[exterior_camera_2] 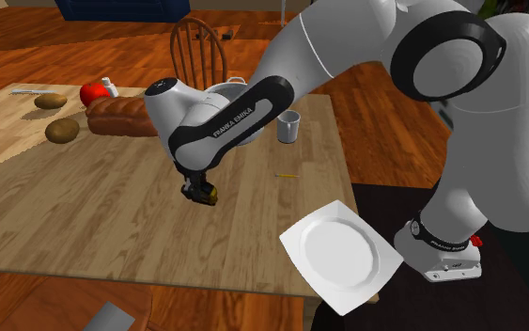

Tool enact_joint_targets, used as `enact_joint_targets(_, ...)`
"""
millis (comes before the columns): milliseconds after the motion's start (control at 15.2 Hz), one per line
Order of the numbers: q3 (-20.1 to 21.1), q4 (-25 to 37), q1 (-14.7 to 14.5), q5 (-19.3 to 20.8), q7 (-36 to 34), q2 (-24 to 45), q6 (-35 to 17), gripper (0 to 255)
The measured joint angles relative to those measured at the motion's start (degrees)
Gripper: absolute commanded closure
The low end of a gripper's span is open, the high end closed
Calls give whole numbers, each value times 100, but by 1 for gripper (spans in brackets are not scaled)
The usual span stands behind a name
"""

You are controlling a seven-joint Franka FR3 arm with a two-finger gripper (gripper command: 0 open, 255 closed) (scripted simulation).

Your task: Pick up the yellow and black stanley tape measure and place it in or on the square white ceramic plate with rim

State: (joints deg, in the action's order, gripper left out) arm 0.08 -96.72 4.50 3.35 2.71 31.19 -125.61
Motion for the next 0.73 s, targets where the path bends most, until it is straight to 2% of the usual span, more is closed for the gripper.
enact_joint_targets(726,8,227,1,-20,34,-406,630,255)
